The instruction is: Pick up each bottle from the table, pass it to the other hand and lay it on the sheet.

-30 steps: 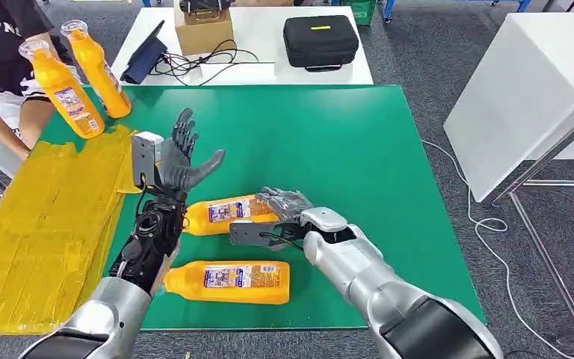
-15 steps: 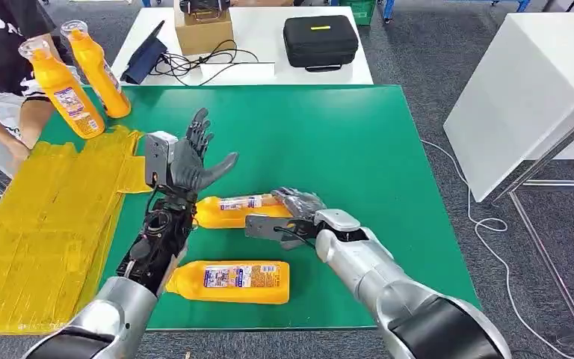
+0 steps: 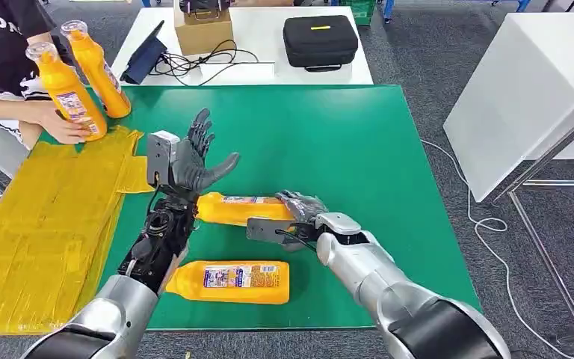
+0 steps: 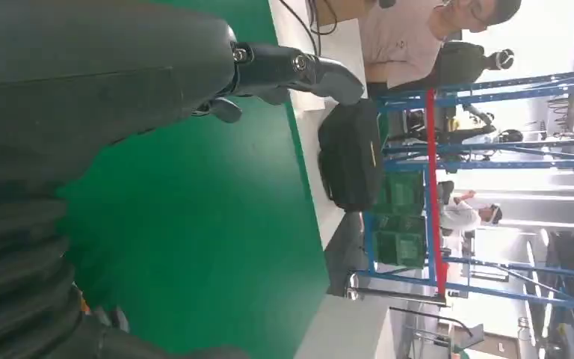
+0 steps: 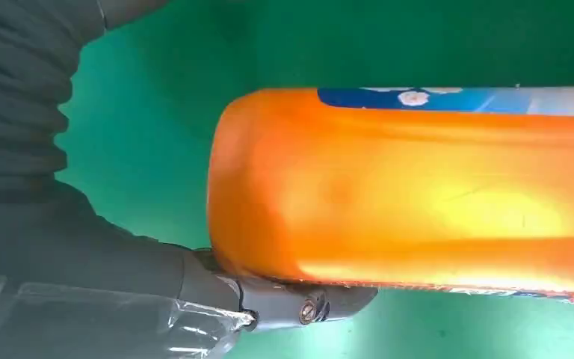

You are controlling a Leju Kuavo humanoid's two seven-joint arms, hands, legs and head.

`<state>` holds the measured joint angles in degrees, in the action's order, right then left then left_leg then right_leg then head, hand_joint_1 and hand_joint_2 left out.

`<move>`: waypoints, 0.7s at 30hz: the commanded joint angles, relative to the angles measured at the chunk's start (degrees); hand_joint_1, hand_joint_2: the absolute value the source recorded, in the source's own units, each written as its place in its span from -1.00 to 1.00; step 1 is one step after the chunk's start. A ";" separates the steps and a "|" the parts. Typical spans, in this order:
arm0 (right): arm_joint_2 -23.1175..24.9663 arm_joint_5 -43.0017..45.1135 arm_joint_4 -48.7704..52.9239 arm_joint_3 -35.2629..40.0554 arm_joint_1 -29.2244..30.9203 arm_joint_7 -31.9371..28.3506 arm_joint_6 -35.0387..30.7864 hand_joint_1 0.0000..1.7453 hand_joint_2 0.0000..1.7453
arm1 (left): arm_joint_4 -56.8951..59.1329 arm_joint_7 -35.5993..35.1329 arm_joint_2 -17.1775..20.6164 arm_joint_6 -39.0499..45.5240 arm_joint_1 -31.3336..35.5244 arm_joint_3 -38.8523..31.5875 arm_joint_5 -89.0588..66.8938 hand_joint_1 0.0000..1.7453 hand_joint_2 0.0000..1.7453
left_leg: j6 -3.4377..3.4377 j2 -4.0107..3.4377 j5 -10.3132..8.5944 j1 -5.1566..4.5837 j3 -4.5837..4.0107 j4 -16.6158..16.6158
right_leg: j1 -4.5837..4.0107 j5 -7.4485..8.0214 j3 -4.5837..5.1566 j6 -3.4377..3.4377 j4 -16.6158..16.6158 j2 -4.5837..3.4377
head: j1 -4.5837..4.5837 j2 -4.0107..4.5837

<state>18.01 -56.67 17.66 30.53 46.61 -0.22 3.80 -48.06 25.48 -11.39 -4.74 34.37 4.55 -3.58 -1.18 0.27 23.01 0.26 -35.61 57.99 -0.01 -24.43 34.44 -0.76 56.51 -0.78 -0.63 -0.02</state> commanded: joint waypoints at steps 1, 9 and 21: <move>-0.37 -1.35 -2.79 1.05 -0.03 -0.17 -0.04 -0.94 1.00 | 4.51 0.07 0.33 0.60 2.14 0.18 0.40 -1.00 1.00 | 0.04 0.08 0.04 0.02 0.16 -0.04 | -0.02 -0.07 -0.20 -0.02 -0.05 0.14 | 0.00 0.00; -0.38 -2.52 -2.85 1.76 -0.02 0.08 -0.17 -0.74 1.00 | 2.56 -0.01 0.29 1.14 0.80 -0.48 0.35 -1.00 1.00 | 0.03 0.03 0.04 0.00 0.15 -0.04 | -0.01 -0.05 -0.18 -0.02 -0.05 0.08 | 0.00 0.00; -0.08 -3.74 -2.41 2.12 -0.28 0.49 -2.20 0.48 1.00 | 1.26 -0.49 0.61 1.19 -0.29 -1.40 0.44 -1.00 1.00 | 0.03 0.00 0.03 0.01 0.08 -0.03 | -0.01 -0.03 -0.11 -0.01 -0.03 0.03 | -0.02 0.00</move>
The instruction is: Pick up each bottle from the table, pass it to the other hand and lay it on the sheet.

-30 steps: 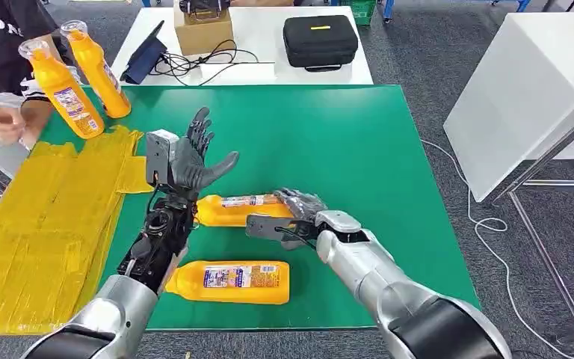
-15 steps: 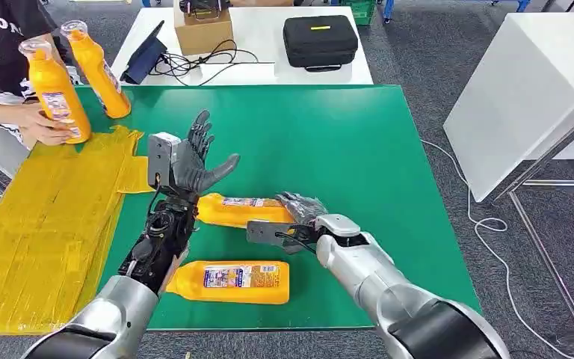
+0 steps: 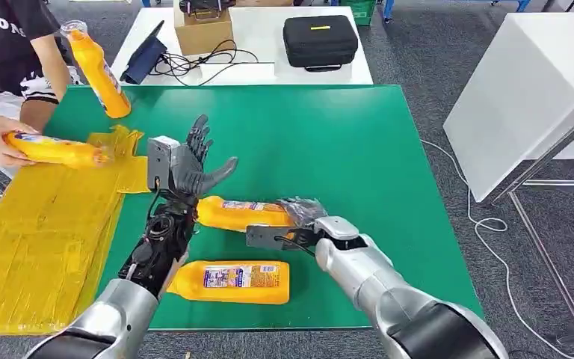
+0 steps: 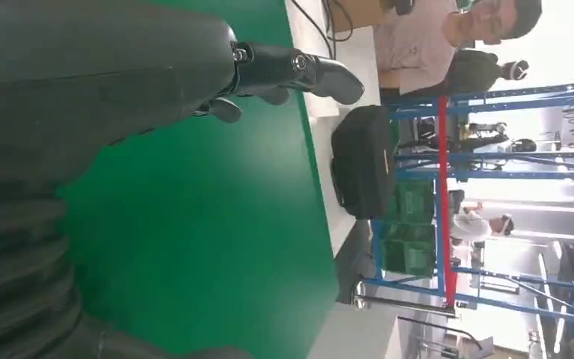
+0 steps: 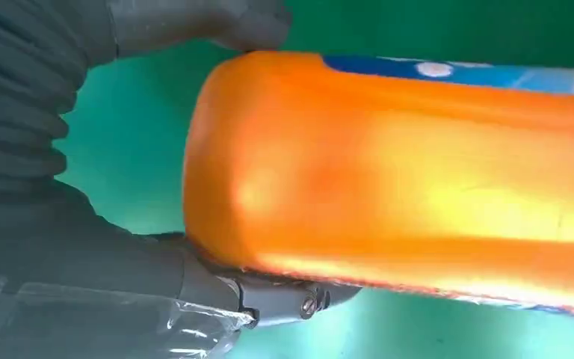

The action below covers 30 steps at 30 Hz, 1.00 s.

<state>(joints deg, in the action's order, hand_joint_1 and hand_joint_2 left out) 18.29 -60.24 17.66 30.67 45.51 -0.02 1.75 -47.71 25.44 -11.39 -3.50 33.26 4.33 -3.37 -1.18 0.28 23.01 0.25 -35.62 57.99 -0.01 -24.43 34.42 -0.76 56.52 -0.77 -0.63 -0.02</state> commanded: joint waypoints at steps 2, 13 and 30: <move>-0.39 -0.37 -2.21 1.98 0.73 0.24 -1.00 0.66 1.00 | 0.83 -0.45 0.62 0.03 0.75 -1.24 0.21 -1.00 1.00 | 0.07 0.00 0.11 0.02 0.29 -0.04 | -0.03 -0.11 -0.31 -0.02 -0.06 0.09 | 0.00 0.00; -0.21 -2.66 -0.12 3.38 0.27 -1.09 -5.56 0.88 1.00 | -0.87 -0.45 1.64 0.27 -0.68 -2.73 0.62 -1.00 1.00 | 0.05 -0.05 0.08 0.01 0.17 -0.03 | -0.02 -0.07 -0.17 -0.01 -0.03 0.02 | 0.00 0.00; -4.51 -4.71 11.34 5.96 -6.44 -2.31 -9.03 0.60 1.00 | -3.85 0.20 3.71 0.77 -4.95 -8.41 1.06 -1.00 1.00 | 0.02 0.01 0.03 0.00 0.04 -0.03 | 0.00 -0.04 -0.05 -0.02 -0.03 0.04 | -0.02 0.00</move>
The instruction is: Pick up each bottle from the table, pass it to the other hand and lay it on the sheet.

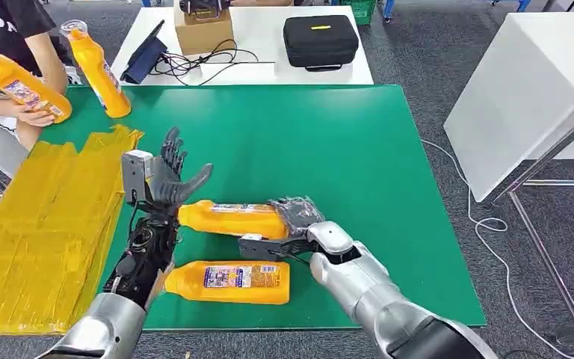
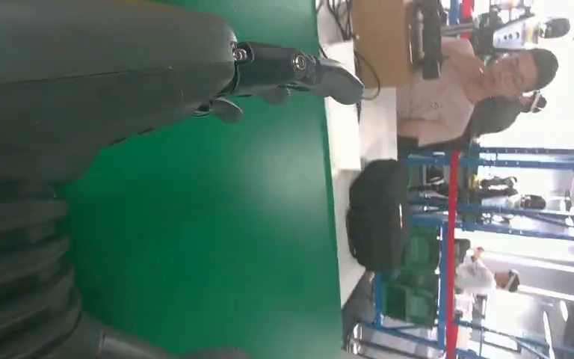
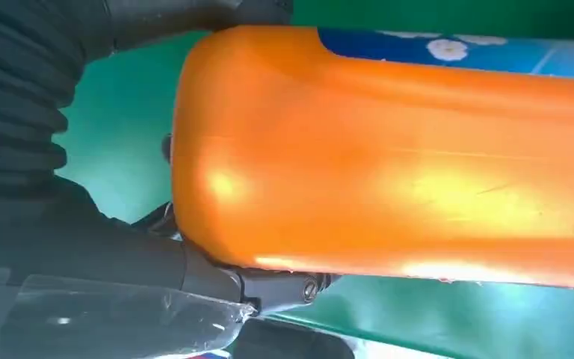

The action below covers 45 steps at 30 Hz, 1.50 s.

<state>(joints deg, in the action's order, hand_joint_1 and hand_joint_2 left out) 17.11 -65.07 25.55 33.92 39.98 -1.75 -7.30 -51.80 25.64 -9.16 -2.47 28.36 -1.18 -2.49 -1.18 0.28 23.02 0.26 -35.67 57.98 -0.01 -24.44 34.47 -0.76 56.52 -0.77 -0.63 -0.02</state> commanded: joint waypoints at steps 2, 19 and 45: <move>-3.33 0.12 3.45 2.70 -0.91 -0.58 0.02 0.60 1.00 | 0.23 0.00 1.48 -0.26 -0.06 -2.90 0.18 -1.00 1.00 | 0.05 0.02 0.11 0.02 0.29 -0.02 | -0.02 -0.12 -0.32 -0.04 -0.05 0.12 | 0.00 0.00; -13.76 0.18 18.14 1.50 -11.73 4.96 -0.30 0.56 1.00 | -3.17 -0.66 2.14 -1.32 -5.25 -7.78 1.51 -1.00 1.00 | 0.02 0.18 0.10 0.02 0.27 -0.09 | -0.02 -0.13 -0.36 -0.05 -0.16 0.26 | 0.00 0.00; -17.29 -3.52 27.59 -6.17 -20.32 6.83 1.42 -1.00 1.00 | -1.07 -1.60 1.82 -1.69 -4.54 -10.21 0.64 -1.00 1.00 | 0.01 0.15 0.04 0.00 0.09 -0.05 | 0.03 -0.06 -0.14 -0.03 -0.11 0.23 | 0.00 0.00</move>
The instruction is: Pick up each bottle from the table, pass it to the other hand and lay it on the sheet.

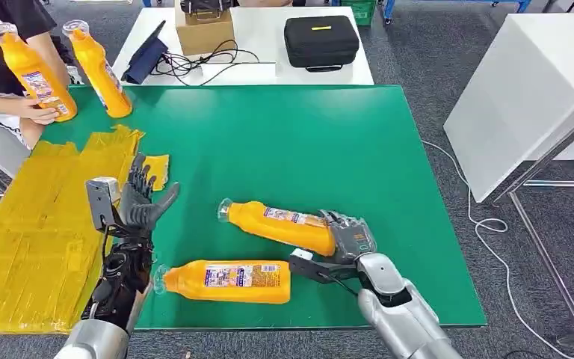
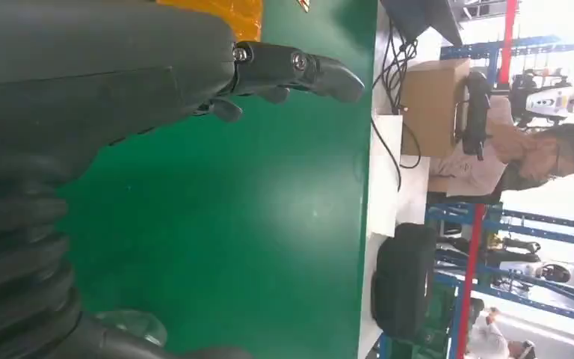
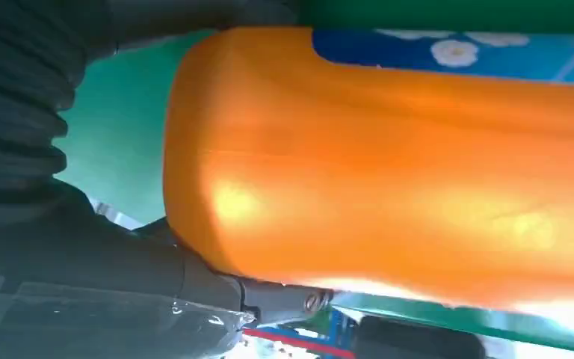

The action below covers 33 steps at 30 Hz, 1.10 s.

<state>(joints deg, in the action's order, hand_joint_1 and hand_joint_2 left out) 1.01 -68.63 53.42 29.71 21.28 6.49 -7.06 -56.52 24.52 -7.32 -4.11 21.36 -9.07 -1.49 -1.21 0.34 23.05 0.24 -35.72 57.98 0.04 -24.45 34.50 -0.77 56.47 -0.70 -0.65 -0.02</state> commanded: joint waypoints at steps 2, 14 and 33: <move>-0.72 0.13 -0.68 -1.65 -1.15 -2.16 1.53 -1.00 1.00 | 3.59 -0.33 0.13 0.12 2.06 -2.50 -0.39 -1.00 1.00 | 0.08 0.13 0.08 0.03 0.37 -0.10 | -0.04 -0.12 -0.43 -0.02 -0.13 0.23 | 0.02 0.00; -0.64 0.90 -0.91 -1.65 -0.43 -3.24 1.86 -1.00 1.00 | 3.62 -0.20 0.24 0.28 1.99 -2.69 -0.30 -1.00 1.00 | 0.05 0.05 0.08 0.01 0.34 -0.08 | -0.03 -0.11 -0.37 -0.03 -0.09 0.14 | 0.00 0.00; 0.06 9.27 6.24 3.71 1.12 -10.67 4.34 -1.00 1.00 | 3.83 -0.52 -0.50 -0.09 3.03 -2.70 -0.89 -1.00 1.00 | 0.04 -0.04 0.04 0.01 0.08 0.00 | -0.04 -0.04 -0.07 -0.01 0.01 0.03 | 0.02 0.00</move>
<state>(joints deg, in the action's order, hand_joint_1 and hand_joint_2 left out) 1.29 -62.06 56.76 29.22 20.25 -2.77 -5.07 -56.52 24.44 -7.43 -4.17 21.34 -10.60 -1.92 -1.21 0.32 23.05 0.24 -35.71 57.98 0.01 -24.45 34.50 -0.77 56.48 -0.70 -0.63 -0.02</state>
